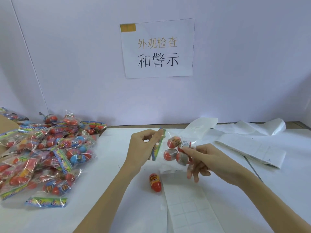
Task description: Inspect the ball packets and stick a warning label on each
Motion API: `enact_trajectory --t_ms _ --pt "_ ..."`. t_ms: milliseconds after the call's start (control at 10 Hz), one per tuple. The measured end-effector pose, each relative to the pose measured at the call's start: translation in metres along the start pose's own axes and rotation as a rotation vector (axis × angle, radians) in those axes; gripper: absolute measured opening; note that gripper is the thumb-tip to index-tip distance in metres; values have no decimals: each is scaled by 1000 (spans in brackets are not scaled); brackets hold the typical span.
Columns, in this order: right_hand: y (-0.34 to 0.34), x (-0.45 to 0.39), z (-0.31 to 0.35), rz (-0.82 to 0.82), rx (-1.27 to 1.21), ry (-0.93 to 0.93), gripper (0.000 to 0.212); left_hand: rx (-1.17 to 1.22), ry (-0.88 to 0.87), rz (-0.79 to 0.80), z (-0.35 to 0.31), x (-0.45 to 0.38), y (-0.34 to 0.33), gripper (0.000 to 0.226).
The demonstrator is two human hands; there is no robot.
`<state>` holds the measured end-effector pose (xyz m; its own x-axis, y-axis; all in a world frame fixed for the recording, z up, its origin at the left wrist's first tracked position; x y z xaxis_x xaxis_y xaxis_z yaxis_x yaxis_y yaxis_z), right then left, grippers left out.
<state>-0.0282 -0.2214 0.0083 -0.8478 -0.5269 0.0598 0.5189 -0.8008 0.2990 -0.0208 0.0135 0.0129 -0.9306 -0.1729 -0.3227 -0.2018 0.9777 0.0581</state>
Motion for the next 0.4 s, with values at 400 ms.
enact_trajectory --t_ms 400 --pt "66 47 45 164 -1074 482 101 -19 86 105 14 0 -2 62"
Point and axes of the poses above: each hand's wrist, its own x-axis away from the middle knuckle, its own y-axis out of the back of the hand, z = x × y, the point moved 2 cm from there along -x, towards the middle knuckle, and after that the axes turned 5 degrees about x, right-handed, at the moved point
